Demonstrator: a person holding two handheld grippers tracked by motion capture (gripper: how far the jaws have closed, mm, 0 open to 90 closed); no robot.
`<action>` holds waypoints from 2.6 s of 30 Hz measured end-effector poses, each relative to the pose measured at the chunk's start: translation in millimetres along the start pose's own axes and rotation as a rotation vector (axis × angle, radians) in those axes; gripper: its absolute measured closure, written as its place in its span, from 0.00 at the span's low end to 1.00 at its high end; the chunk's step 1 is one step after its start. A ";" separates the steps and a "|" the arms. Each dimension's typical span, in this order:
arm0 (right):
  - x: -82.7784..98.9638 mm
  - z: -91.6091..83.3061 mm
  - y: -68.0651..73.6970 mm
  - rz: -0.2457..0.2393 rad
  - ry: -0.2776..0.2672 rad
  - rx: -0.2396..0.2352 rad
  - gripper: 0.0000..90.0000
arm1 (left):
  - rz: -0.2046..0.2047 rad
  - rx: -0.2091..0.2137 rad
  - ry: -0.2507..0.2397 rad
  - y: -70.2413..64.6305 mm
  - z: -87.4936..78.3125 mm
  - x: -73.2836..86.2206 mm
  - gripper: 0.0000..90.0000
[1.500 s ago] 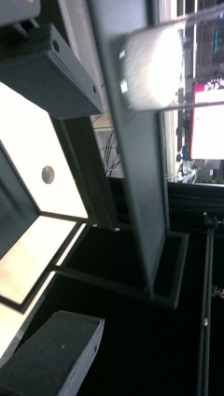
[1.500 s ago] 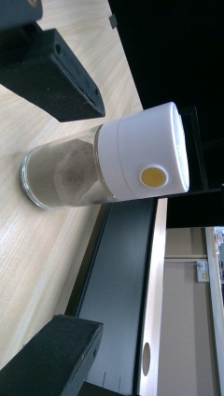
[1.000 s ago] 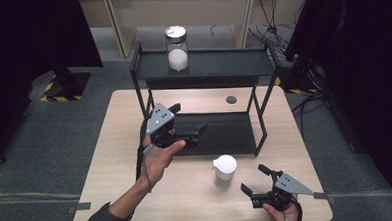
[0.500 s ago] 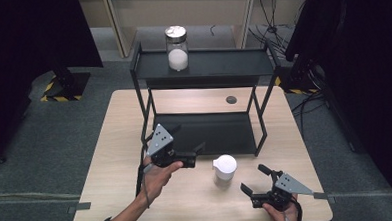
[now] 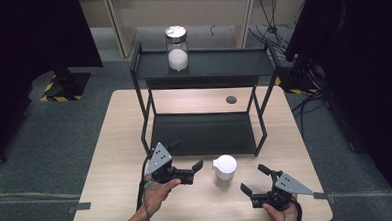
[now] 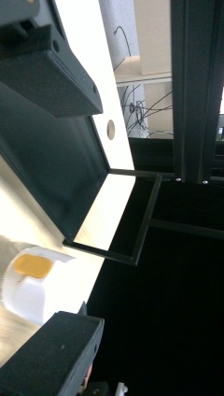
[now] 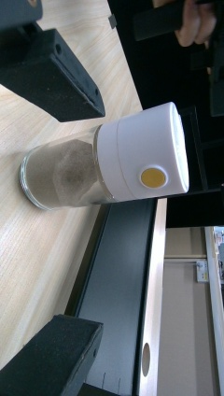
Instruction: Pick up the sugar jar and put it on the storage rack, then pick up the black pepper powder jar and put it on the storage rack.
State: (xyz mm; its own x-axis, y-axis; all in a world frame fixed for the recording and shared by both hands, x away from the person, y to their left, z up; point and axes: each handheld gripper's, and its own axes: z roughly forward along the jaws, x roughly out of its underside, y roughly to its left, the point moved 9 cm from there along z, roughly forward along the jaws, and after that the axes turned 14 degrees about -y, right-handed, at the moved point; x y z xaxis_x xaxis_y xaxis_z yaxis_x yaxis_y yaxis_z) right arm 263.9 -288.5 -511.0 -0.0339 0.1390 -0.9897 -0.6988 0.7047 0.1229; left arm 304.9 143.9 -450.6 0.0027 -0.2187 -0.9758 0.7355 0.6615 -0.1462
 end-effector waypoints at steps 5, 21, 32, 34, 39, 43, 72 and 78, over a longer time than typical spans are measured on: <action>0.0 0.0 0.0 0.000 0.000 0.000 0.01 | 0.002 0.005 0.008 -0.8 -8.9 15.6 0.00; -0.8 -0.6 0.5 -0.008 -0.001 -0.004 0.01 | 0.016 0.049 0.022 -8.5 -29.9 49.0 0.00; -1.5 -2.1 0.0 -0.013 -0.005 -0.005 0.01 | 0.019 0.073 0.033 -14.1 -40.0 62.4 0.00; -1.4 -2.2 -0.5 -0.012 -0.005 -0.004 0.01 | 0.019 0.076 0.041 -15.9 -40.6 64.6 0.00; -1.3 -2.6 -0.7 -0.011 -0.006 -0.004 0.01 | 0.019 0.081 0.047 -18.4 -41.6 67.6 0.00; -1.2 -2.8 -1.0 -0.009 -0.006 -0.004 0.01 | 0.029 0.079 0.044 -18.0 -42.0 67.7 0.00; -1.2 -1.9 -0.3 -0.010 -0.007 -0.008 0.01 | 0.025 0.067 0.041 -15.1 -43.3 69.0 0.00; -1.4 -1.6 0.3 -0.011 -0.007 -0.011 0.01 | 0.022 0.073 0.046 -15.8 -42.9 69.3 0.00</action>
State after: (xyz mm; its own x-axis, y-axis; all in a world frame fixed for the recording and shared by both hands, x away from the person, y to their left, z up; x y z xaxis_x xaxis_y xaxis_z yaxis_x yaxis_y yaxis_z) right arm 262.6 -289.6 -509.6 -0.0213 0.1359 -0.9905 -0.7072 0.6982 0.1110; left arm 264.4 149.0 -522.8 -0.0100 -0.1706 -0.9853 0.7829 0.6117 -0.1139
